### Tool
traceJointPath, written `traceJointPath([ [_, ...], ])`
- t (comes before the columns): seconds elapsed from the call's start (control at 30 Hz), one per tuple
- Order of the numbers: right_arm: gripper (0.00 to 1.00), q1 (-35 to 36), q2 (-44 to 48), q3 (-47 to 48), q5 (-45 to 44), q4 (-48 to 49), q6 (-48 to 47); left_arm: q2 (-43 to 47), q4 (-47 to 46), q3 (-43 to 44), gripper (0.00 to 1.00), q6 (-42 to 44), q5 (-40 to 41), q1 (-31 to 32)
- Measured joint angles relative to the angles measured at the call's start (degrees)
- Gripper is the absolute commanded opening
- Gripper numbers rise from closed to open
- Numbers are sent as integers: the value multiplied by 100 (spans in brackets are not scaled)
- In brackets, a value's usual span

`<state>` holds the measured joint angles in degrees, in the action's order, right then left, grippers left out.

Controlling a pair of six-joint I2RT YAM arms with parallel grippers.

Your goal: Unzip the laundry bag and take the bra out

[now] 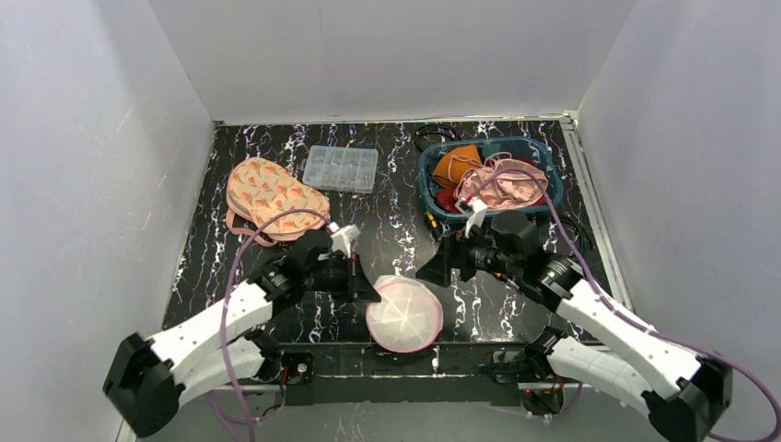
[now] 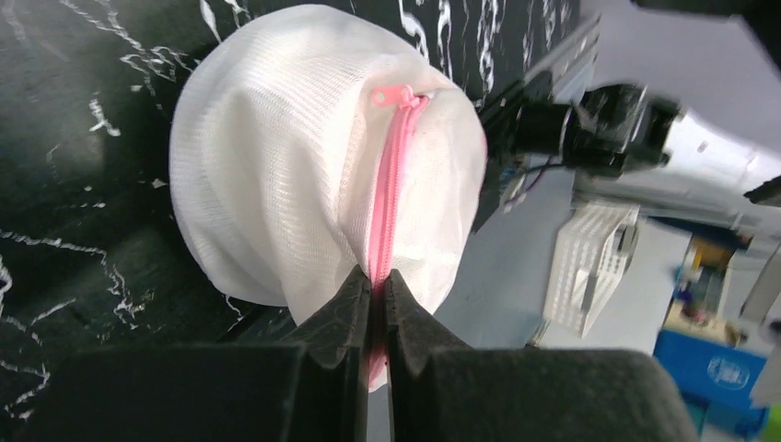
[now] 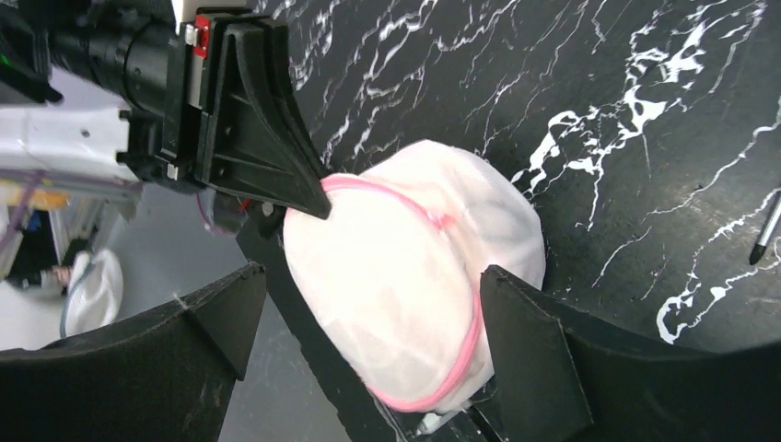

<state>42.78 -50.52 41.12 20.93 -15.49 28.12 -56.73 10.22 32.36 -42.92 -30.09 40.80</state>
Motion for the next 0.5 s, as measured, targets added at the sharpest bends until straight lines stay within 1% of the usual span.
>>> traceJointPath([
  [0.07,92,0,378,-173,-190,166,302,498,-96,-225,0,-468,374,0],
  [0.17,92,0,942,-745,-452,496,857,1353,-258,-579,0,-1499,1180,22],
  [0.23,92,0,1113,-1088,-540,662,1147,1893,-284,-745,0,-2249,1836,33],
  [0.3,92,0,1158,-1416,-584,857,1460,2238,-184,-763,0,-2756,2369,35],
  [0.4,91,0,1047,-1676,-608,1054,1742,2542,219,-597,0,-3348,3134,50],
  [0.5,91,0,953,-1720,-625,1235,1884,2538,640,-284,0,-3674,3635,61],
])
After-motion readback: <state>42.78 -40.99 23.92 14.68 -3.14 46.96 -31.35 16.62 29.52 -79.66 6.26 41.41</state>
